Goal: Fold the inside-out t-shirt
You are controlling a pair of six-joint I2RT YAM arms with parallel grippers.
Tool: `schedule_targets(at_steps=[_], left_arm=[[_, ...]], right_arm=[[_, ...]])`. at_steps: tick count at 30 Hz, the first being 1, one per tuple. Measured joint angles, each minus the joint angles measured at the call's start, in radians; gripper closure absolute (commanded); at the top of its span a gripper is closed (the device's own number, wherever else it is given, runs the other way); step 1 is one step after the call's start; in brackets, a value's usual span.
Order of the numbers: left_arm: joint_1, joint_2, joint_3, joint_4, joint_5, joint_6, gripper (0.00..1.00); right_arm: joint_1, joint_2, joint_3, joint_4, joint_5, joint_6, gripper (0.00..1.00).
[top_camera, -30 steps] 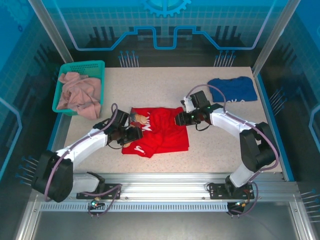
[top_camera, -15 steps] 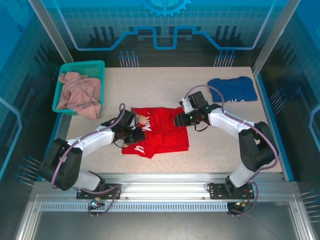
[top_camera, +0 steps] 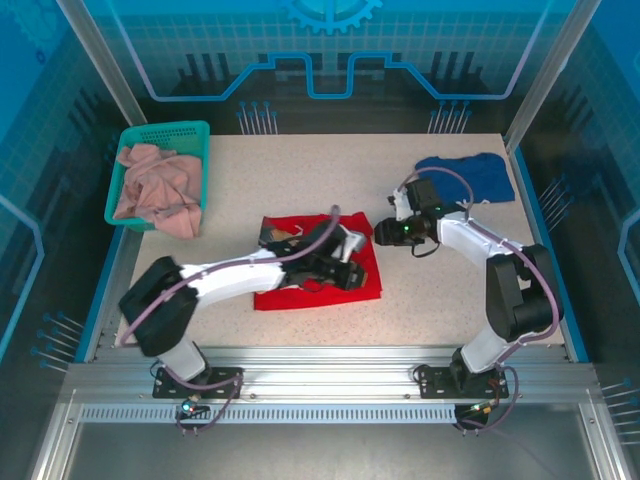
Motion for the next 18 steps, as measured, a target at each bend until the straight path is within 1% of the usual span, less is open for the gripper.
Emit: schedule_targets(at_steps=[3, 6, 10, 12, 13, 15, 16, 18], left_arm=[[-0.054, 0.114, 0.075, -0.015, -0.026, 0.049, 0.51], [-0.074, 0.138, 0.084, -0.064, -0.049, 0.085, 0.40], [-0.068, 0.086, 0.083, -0.115, -0.082, 0.122, 0.35], [-0.053, 0.023, 0.076, -0.134, -0.086, 0.136, 0.34], [-0.041, -0.011, 0.070, -0.140, -0.085, 0.138, 0.34], [0.018, -0.097, 0.048, -0.141, -0.080, 0.136, 0.30], [0.059, -0.131, 0.038, -0.140, -0.077, 0.125, 0.30], [0.173, -0.167, 0.031, -0.146, -0.071, 0.089, 0.30]], right_arm=[[-0.027, -0.006, -0.038, -0.008, 0.000, 0.005, 0.48], [-0.033, -0.027, -0.077, -0.022, 0.000, 0.013, 0.47], [-0.032, -0.080, -0.124, -0.025, -0.012, 0.024, 0.44], [-0.021, -0.129, -0.162, -0.023, -0.023, 0.029, 0.43], [-0.011, -0.150, -0.177, -0.024, -0.026, 0.029, 0.42], [0.038, -0.208, -0.211, -0.030, -0.027, 0.034, 0.42], [0.063, -0.232, -0.223, -0.033, -0.028, 0.038, 0.42], [0.117, -0.281, -0.247, -0.038, -0.032, 0.051, 0.41]])
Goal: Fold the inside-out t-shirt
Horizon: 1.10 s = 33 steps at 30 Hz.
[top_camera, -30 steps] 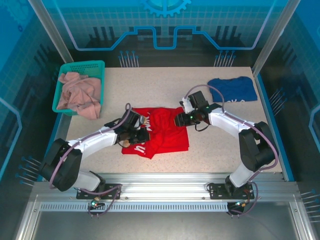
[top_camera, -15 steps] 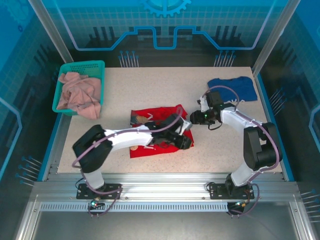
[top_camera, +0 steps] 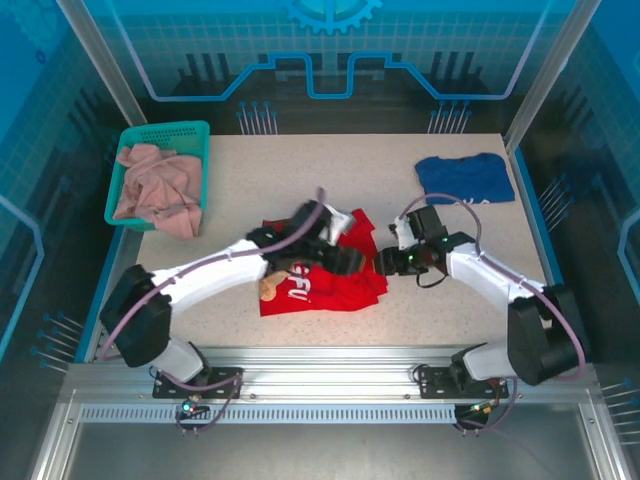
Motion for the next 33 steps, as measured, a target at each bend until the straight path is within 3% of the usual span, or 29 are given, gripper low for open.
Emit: schedule_targets(at_steps=[3, 6, 12, 20, 27, 31, 33], left_arm=[[0.151, 0.057, 0.043, -0.041, -0.004, -0.045, 0.30], [0.230, 0.188, 0.103, -0.069, -0.003, -0.076, 0.30], [0.256, 0.383, 0.217, -0.136, 0.023, -0.084, 0.33], [0.256, 0.438, 0.301, -0.151, 0.066, -0.091, 0.46], [0.256, 0.444, 0.301, -0.167, 0.073, -0.089, 0.59], [0.256, 0.452, 0.311, -0.171, 0.073, -0.095, 0.77], [0.256, 0.455, 0.320, -0.175, 0.073, -0.100, 0.87]], right_arm=[[0.048, -0.040, -0.028, -0.007, -0.010, 0.031, 0.42], [0.098, -0.044, -0.053, -0.013, -0.014, 0.067, 0.42], [0.176, 0.002, -0.079, 0.012, -0.016, 0.122, 0.43], [0.200, 0.144, -0.035, 0.085, -0.016, 0.130, 0.47], [0.214, 0.225, 0.033, 0.131, -0.017, 0.128, 0.75], [0.215, 0.231, 0.056, 0.128, -0.012, 0.115, 0.96], [0.215, 0.230, 0.066, 0.129, -0.009, 0.106, 0.98]])
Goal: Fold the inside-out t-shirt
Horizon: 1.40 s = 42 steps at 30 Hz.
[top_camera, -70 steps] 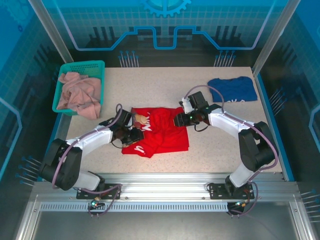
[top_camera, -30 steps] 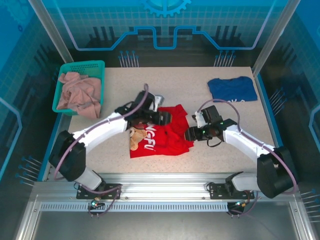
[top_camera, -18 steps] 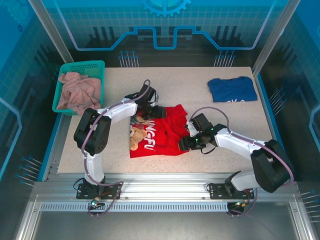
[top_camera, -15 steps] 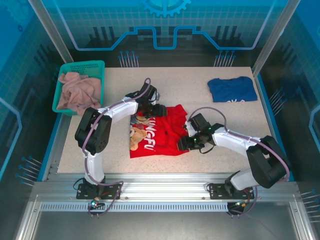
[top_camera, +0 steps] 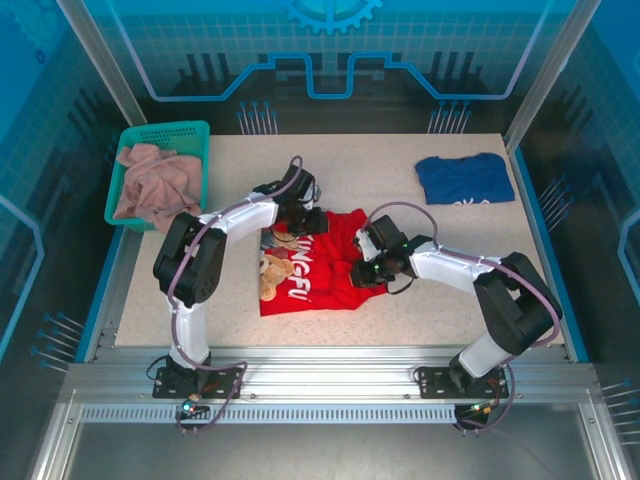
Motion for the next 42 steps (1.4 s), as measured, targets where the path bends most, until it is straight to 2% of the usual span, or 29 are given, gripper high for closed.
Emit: schedule_targets(at_steps=[5, 11, 19, 27, 32, 42], left_arm=[[0.000, 0.002, 0.043, -0.013, 0.005, -0.009, 1.00], [0.000, 0.002, 0.108, -0.022, 0.018, -0.008, 1.00], [0.000, 0.002, 0.133, -0.034, 0.031, -0.010, 1.00], [-0.002, 0.043, 0.174, -0.018, 0.084, -0.055, 1.00], [-0.018, 0.137, 0.248, 0.008, 0.118, -0.098, 0.93], [-0.045, 0.323, 0.468, 0.070, 0.183, -0.208, 0.57]], right_arm=[[-0.002, -0.034, 0.020, -0.022, 0.004, -0.036, 0.98], [-0.020, -0.094, 0.045, -0.028, -0.001, -0.094, 0.98], [-0.079, -0.100, 0.039, -0.022, -0.004, -0.182, 0.95], [-0.153, -0.008, -0.002, -0.032, 0.039, -0.181, 0.75], [-0.155, 0.008, -0.007, -0.054, 0.072, -0.164, 0.68], [-0.188, -0.002, -0.007, -0.078, 0.124, -0.124, 0.69]])
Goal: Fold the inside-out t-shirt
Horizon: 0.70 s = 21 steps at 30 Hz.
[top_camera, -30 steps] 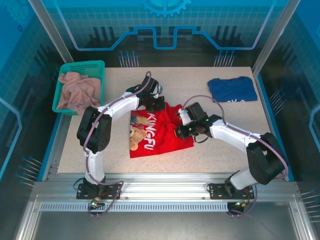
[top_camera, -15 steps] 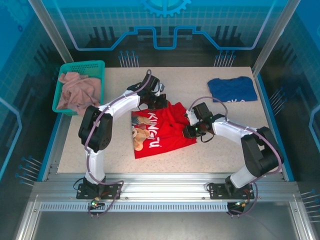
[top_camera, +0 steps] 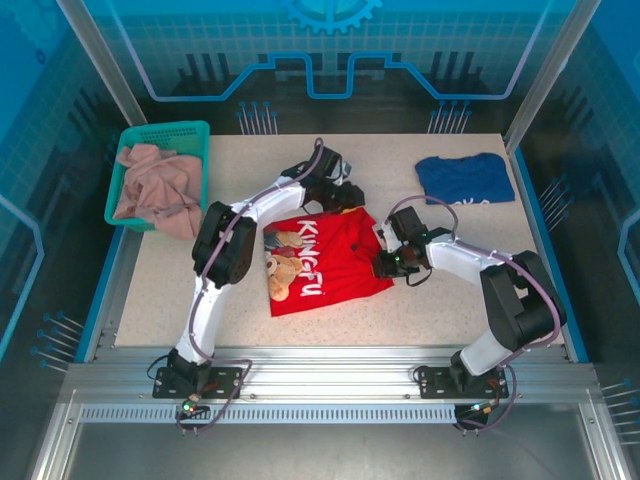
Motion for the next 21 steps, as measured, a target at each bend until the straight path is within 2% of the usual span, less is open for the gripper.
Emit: schedule_targets(at_steps=[5, 10, 13, 17, 21], left_arm=[[0.004, 0.049, 0.110, -0.034, 0.011, 0.026, 0.44], [0.031, 0.026, 0.106, -0.054, 0.014, 0.092, 0.33], [0.066, -0.051, 0.015, -0.056, 0.006, 0.130, 0.30], [0.121, -0.198, -0.148, -0.039, -0.018, 0.151, 0.30], [0.162, -0.345, -0.321, -0.003, -0.039, 0.151, 0.30]], right_arm=[[-0.012, -0.053, -0.012, -0.009, 0.012, 0.015, 0.62], [-0.010, -0.145, -0.019, 0.033, 0.002, 0.004, 0.53], [-0.009, -0.130, -0.007, 0.071, -0.016, 0.003, 0.52], [0.006, -0.019, 0.063, 0.089, -0.031, 0.001, 0.53], [0.029, 0.093, 0.133, 0.095, -0.033, -0.013, 0.60]])
